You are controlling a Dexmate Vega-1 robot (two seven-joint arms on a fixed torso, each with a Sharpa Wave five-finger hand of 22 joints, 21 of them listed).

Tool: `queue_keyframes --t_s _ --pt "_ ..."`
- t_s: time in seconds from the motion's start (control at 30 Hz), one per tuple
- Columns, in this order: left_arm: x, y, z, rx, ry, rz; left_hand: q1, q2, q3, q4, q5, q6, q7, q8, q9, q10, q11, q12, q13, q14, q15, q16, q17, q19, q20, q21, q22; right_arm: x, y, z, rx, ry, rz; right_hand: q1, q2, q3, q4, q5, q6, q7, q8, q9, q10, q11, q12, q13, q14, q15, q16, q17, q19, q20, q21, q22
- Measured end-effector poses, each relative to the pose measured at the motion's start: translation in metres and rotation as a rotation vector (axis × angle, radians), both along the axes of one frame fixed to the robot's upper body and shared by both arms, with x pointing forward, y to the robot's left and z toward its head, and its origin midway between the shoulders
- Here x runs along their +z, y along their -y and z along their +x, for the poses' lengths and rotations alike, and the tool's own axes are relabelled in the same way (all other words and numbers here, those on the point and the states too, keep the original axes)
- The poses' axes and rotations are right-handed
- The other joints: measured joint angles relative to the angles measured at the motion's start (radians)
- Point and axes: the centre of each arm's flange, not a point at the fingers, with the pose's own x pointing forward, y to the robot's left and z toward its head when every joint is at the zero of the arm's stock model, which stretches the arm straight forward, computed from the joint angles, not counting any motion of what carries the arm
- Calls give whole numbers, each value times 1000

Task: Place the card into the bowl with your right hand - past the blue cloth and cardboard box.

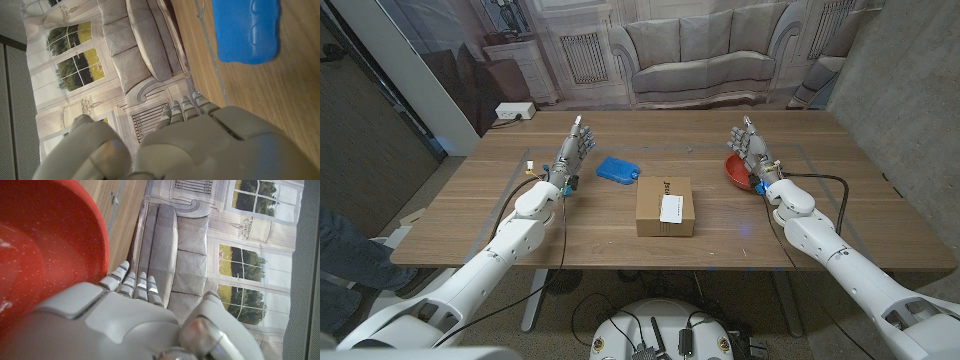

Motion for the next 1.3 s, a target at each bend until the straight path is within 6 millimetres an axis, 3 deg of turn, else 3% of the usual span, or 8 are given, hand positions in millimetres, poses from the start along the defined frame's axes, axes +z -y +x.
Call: queue_keyframes --t_s 0.7,1.3 --pt "1 2 1 -5 -8 14 7 7 0 0 0 -4 4 0 0 0 0 0 0 0 0 4 0 -5 -5 0 0 5 0 -1 -5 -1 -29 2 2 0 0 0 0 0 0 0 3 -4 0 4 0 0 0 0 0 0 0 0" --pt "7 1 -3 -10 14 27 19 19 0 0 0 -4 4 0 0 0 0 4 0 0 0 8 0 -6 -5 0 0 8 -2 -19 -13 45 -42 2 2 4 -4 0 0 0 0 0 3 -4 0 4 0 0 0 0 0 0 0 0"
